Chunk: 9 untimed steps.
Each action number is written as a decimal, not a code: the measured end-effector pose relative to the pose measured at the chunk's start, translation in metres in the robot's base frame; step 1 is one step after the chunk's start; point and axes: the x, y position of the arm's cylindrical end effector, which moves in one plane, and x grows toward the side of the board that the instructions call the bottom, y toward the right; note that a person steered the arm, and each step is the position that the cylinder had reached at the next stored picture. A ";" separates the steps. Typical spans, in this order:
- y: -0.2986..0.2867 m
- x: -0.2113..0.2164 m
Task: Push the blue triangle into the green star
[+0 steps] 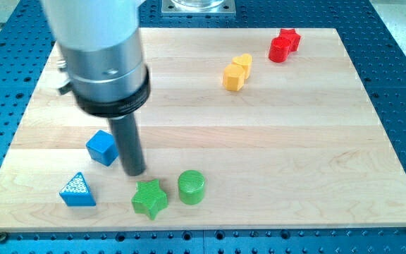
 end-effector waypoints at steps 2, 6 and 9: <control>-0.120 0.003; -0.023 0.046; 0.009 0.045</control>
